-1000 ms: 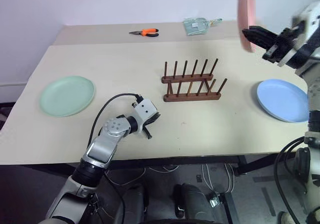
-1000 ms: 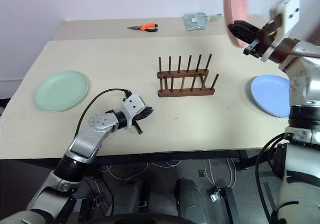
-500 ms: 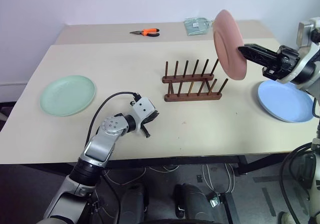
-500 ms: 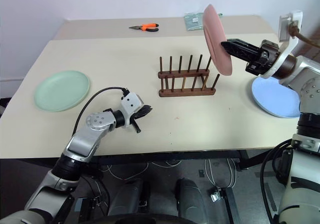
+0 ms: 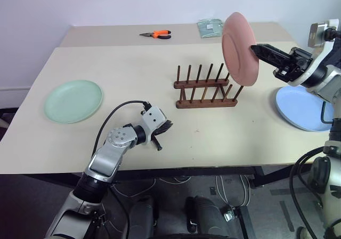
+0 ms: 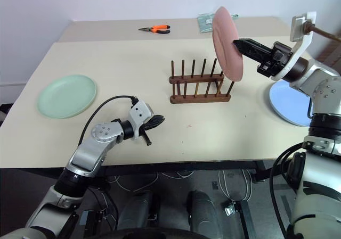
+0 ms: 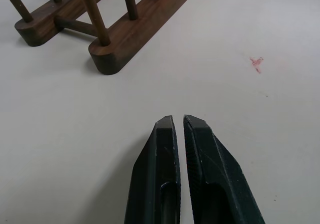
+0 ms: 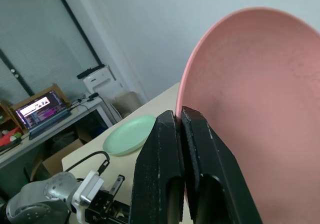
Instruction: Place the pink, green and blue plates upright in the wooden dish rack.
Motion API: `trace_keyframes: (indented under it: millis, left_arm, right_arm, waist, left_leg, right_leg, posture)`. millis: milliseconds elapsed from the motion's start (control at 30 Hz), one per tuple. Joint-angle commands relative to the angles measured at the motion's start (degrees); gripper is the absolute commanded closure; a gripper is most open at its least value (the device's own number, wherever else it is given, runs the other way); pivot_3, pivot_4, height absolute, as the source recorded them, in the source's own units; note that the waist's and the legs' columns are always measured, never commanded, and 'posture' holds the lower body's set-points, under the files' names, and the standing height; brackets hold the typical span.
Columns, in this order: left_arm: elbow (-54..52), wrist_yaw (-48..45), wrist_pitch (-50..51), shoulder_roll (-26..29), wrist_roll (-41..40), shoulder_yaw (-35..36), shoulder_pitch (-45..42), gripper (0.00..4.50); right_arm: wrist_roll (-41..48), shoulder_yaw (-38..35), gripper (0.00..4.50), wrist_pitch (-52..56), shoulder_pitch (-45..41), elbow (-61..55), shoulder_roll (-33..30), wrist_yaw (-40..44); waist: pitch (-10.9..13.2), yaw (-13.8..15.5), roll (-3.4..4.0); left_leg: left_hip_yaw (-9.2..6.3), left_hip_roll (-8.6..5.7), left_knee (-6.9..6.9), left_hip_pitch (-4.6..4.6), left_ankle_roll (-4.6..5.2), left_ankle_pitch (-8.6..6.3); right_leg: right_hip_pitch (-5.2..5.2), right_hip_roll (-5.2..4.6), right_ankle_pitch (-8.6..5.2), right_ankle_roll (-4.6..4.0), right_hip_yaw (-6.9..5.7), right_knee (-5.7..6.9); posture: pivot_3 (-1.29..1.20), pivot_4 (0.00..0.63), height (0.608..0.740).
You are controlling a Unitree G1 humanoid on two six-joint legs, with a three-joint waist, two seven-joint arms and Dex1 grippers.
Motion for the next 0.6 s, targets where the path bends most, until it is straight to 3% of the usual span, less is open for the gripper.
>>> trace_keyframes:
  millis: [33, 267, 600]
  left_arm:
    - [-2.9, 0.1, -0.2, 0.1, -0.4, 0.1, 0.0, 4.24]
    - [-2.7, 0.1, -0.3, 0.2, -0.2, 0.2, -0.3, 4.24]
    - [-2.5, 0.3, -0.6, 0.2, -0.1, 0.0, -0.2, 4.24]
  right_arm:
    - [1.1, -2.8, 4.42, 0.5, -2.9, 2.3, 0.5, -2.0]
    - [0.2, -3.5, 4.42, 1.1, -5.7, 7.9, 1.8, -5.9]
    - [1.7, -2.8, 4.42, 2.6, -3.4, -0.6, 1.2, -1.9]
  waist:
    - [0.0, 0.0, 0.00]
    - [0.0, 0.0, 0.00]
    - [0.0, 0.0, 0.01]
  left_leg:
    - [0.00, 0.00, 0.00, 0.00, 0.00, 0.00]
    - [0.02, 0.00, 0.00, -0.01, 0.00, 0.00]
    - [0.03, 0.00, -0.01, -0.08, 0.01, 0.00]
  right_leg:
    - [0.00, 0.00, 0.00, 0.00, 0.00, 0.00]
    - [-0.02, 0.02, 0.00, 0.00, 0.00, 0.00]
    - [-0.09, 0.03, 0.01, 0.01, 0.01, 0.00]
  posture:
    - [0.00, 0.150, 0.740]
    - [0.00, 0.150, 0.740]
    - [0.00, 0.150, 0.740]
